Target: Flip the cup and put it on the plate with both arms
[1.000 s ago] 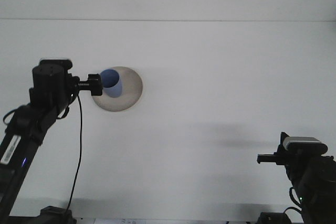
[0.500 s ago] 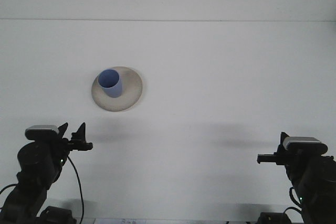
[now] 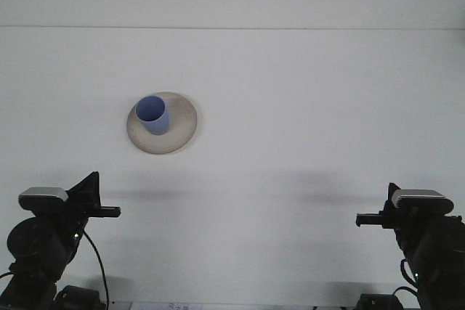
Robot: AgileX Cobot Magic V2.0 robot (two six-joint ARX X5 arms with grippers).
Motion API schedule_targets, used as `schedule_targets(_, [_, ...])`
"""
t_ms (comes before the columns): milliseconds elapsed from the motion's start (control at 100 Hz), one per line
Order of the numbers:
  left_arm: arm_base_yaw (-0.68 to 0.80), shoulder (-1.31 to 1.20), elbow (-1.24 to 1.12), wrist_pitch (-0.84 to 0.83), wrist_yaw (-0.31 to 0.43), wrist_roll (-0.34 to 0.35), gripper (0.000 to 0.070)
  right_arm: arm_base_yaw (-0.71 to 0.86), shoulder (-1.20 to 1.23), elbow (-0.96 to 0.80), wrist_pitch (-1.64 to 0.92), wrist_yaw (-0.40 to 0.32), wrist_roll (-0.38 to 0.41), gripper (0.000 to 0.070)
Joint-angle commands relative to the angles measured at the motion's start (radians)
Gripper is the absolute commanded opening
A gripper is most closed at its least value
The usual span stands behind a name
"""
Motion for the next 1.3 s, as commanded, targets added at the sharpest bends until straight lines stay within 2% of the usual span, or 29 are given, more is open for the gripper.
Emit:
schedule_targets(0, [0.0,-0.002,0.005,0.009,0.004,-0.006,0.0011,0.001,0.002,0.007,0.01,0.0,0.01,0.0])
schedule_targets(470, [0.0,-0.028,0.004,0.035,0.003,0.009,0.0011,0.001,0.002,0.007,0.01,0.0,0.01,0.0])
schedule_targets(580, [0.006,-0.053,-0.018,0.081,0.003,0.063,0.0012,0.001,0.002,0.007,0.01,0.0,0.01,0.0])
schedule_targets(850, [0.056,-0.246,-0.276,0.324,0.004,0.074,0.0012,0.001,0.002,0.007,0.01,0.0,0.01,0.0])
schedule_targets(1050, [0.084,-0.396,-0.466,0.361,0.034,0.073,0.0012,0.001,0.002,0.007,0.01,0.0,0.01,0.0])
schedule_targets(1290, [0.085,-0.393,-0.565,0.431,0.046,0.062,0.0012,0.001,0.002,0.007,0.011,0.0,0.01,0.0])
